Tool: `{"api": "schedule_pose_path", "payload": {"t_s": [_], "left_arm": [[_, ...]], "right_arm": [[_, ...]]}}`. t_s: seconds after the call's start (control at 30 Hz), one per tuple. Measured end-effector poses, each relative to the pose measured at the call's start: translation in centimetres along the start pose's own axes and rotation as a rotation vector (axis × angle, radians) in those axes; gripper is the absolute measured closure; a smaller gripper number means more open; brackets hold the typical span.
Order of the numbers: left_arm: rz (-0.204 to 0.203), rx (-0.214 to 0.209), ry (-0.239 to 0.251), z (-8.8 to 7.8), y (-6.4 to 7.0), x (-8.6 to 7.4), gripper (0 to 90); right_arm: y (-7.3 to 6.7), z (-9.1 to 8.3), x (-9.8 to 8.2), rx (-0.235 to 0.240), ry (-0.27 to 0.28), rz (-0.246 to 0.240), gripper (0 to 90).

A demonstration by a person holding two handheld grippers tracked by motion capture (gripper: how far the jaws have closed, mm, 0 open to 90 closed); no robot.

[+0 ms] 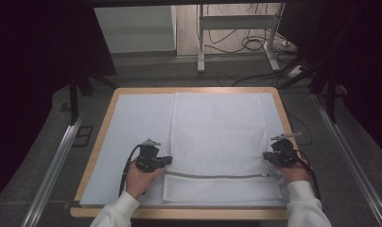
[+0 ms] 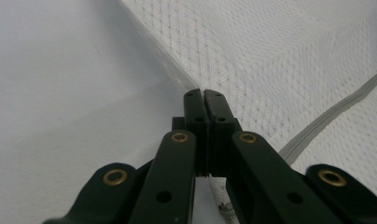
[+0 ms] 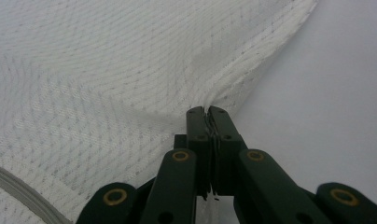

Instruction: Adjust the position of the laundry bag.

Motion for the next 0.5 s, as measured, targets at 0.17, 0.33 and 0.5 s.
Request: {"api": "schedule_pose_path", "payload": {"t_s": [0.17,0.33,0.5], "left_arm": [[-0.004,0.002,0.003,-0.4,-0.5,-0.1,90.0],[-0.015,0.010,0.004,-0.9,-1.1,-0.5,90.0],[-0.024,0.016,0.015,-1.7,-1.7,-0.7,90.0]], "right_arm": [[-0.5,0.1,0.3,0.005,0.009,-0.009,87.2],[-1.4,0.5,0.5,0.013,0.006,-0.033,87.2],[-2.2,0.6,0.7,0.032,0.018,-0.049,87.2]]}}
Point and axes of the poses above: each handheld gripper's, and its own axes: z roughly forward along the jaws, x roughly out of its top, y roughly to its right, the point moved 10 cm from there along z, roughly forward along the jaws, and after that the axes turned 9 degrees about z, right-handed, at the moved point
